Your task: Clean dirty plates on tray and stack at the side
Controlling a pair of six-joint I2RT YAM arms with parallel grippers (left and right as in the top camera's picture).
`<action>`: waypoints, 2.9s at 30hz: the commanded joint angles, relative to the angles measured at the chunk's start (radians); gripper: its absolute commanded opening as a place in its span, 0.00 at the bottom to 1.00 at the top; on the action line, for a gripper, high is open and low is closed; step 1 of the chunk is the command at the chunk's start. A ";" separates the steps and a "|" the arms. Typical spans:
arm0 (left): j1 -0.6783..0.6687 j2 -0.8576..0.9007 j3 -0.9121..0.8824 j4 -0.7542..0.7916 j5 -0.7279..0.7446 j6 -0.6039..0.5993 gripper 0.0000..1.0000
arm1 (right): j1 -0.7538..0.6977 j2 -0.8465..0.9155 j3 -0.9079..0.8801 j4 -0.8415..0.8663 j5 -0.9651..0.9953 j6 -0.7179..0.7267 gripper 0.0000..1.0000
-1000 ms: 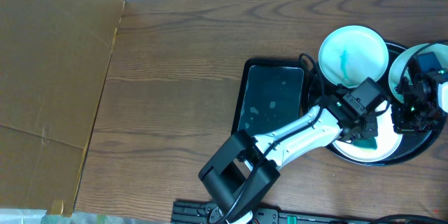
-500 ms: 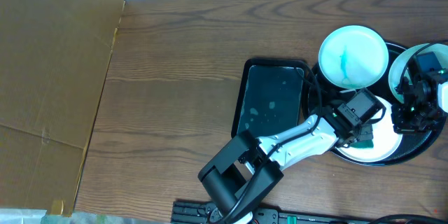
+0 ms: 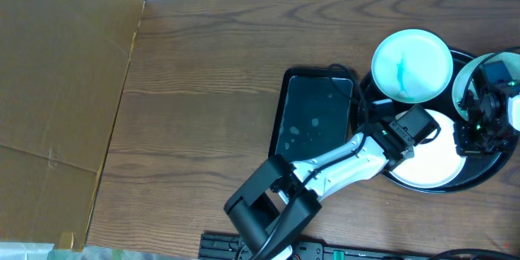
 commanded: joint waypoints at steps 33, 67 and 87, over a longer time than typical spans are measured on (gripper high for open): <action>0.473 -0.502 -0.013 -0.408 -0.206 0.212 0.08 | 0.243 -0.311 0.279 -0.102 0.717 -0.043 0.01; 0.473 -0.502 -0.017 -0.428 -0.206 0.211 0.08 | 0.611 -0.332 0.323 0.289 1.580 -0.872 0.01; 0.473 -0.502 -0.017 -0.446 -0.206 0.211 0.08 | -0.113 -0.312 0.295 0.159 0.154 -0.244 0.01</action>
